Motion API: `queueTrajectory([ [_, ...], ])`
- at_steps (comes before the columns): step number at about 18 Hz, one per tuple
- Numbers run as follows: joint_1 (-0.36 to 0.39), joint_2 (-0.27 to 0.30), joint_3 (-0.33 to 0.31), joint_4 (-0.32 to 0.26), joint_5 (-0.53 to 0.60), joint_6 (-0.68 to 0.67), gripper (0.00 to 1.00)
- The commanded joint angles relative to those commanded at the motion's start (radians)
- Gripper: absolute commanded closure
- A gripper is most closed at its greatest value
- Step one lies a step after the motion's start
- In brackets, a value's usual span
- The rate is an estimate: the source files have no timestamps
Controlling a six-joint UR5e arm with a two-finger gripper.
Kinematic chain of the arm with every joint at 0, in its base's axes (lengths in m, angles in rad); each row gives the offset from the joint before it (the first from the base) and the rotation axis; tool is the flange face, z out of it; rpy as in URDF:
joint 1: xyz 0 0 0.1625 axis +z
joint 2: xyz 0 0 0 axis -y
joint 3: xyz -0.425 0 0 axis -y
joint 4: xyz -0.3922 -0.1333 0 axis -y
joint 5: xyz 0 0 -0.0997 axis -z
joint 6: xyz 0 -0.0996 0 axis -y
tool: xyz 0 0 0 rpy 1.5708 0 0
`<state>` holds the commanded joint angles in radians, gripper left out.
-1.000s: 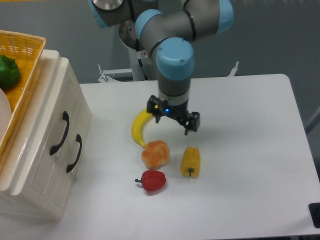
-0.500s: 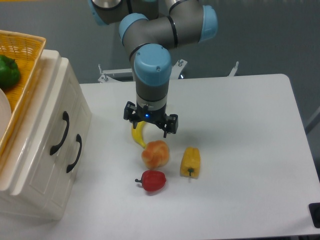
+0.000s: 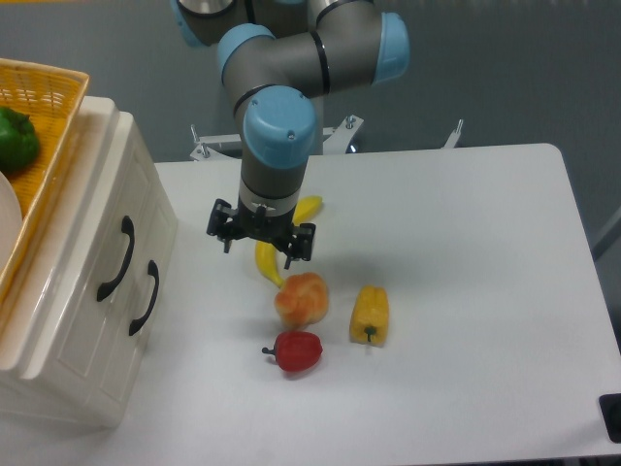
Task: Slide open the top white drawer
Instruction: 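Move the gripper over the banana toward the upper drawer handle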
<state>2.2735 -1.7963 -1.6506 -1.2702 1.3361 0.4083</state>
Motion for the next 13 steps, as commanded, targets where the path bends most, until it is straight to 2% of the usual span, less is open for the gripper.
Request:
queueTrajectory([
  [7,-0.035,-0.003,0.006,-0.003,-0.064,-0.039,0.00],
  [13,-0.037,-0.005,0.017,-0.005,-0.141,-0.086,0.00],
])
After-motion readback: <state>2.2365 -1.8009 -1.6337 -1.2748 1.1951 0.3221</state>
